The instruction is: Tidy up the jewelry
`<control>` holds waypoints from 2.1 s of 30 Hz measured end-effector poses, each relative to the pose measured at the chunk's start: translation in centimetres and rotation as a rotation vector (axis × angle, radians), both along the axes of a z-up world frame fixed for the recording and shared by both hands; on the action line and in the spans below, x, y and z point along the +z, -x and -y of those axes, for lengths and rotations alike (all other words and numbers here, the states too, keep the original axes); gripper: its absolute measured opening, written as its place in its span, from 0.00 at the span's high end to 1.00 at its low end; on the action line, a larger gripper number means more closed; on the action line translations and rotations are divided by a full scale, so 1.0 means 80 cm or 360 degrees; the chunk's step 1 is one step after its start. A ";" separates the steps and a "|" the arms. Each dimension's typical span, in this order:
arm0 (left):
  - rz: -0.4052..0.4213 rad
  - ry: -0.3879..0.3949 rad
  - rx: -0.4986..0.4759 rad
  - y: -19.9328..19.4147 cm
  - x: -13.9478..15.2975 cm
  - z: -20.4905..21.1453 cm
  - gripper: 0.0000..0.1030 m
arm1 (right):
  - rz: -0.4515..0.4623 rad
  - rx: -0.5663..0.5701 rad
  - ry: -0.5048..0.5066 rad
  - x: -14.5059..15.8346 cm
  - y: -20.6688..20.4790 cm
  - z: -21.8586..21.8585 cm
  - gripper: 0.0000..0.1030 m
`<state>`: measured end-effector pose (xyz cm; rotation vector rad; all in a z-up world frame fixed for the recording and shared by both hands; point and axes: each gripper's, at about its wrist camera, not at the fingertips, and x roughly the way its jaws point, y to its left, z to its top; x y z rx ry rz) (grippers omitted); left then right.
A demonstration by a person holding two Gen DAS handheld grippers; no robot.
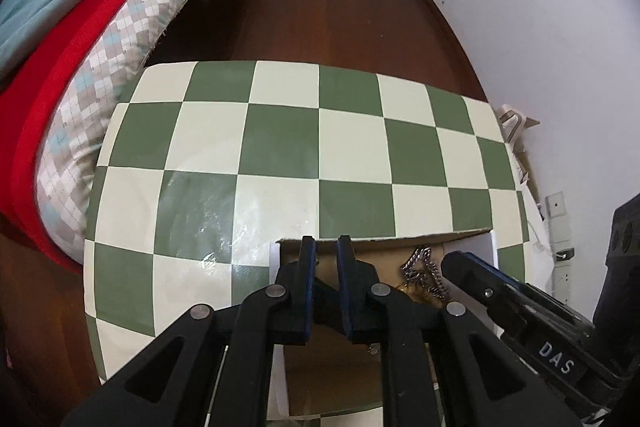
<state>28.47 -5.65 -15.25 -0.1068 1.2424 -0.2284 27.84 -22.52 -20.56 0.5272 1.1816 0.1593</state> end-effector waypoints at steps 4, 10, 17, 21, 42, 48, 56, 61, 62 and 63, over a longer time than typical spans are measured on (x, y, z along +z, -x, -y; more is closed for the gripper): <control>0.0074 -0.0062 0.0014 0.004 0.013 -0.002 0.36 | 0.0023 -0.0026 0.0025 0.006 -0.001 0.005 0.60; 0.0214 -0.0220 0.0048 0.025 0.026 -0.013 0.03 | 0.0074 -0.0076 0.0154 0.024 0.018 0.018 0.53; 0.0328 -0.0380 0.0056 0.066 0.028 -0.017 0.00 | 0.0080 -0.0057 0.0622 0.040 0.055 0.012 0.14; 0.0347 -0.0393 0.0058 0.089 0.031 -0.019 0.00 | 0.0036 -0.0011 0.0822 0.040 0.074 0.006 0.00; 0.0563 -0.0289 0.0109 0.245 0.150 -0.037 0.00 | 0.0246 -0.0070 0.0977 0.157 0.218 -0.017 0.00; 0.0590 -0.0279 0.0093 0.293 0.187 -0.041 0.00 | 0.0370 -0.0091 0.0988 0.217 0.278 -0.024 0.00; 0.0679 -0.0255 0.0108 0.349 0.235 -0.047 0.00 | 0.0504 -0.0139 0.1014 0.286 0.351 -0.027 0.00; 0.0684 -0.0228 0.0101 0.377 0.251 -0.052 0.00 | 0.0546 -0.0158 0.0995 0.313 0.393 -0.030 0.00; 0.0682 -0.0218 0.0098 0.383 0.253 -0.052 0.00 | 0.0551 -0.0159 0.0989 0.317 0.401 -0.031 0.00; 0.0681 -0.0216 0.0094 0.387 0.255 -0.052 0.00 | 0.0554 -0.0156 0.0989 0.320 0.407 -0.032 0.00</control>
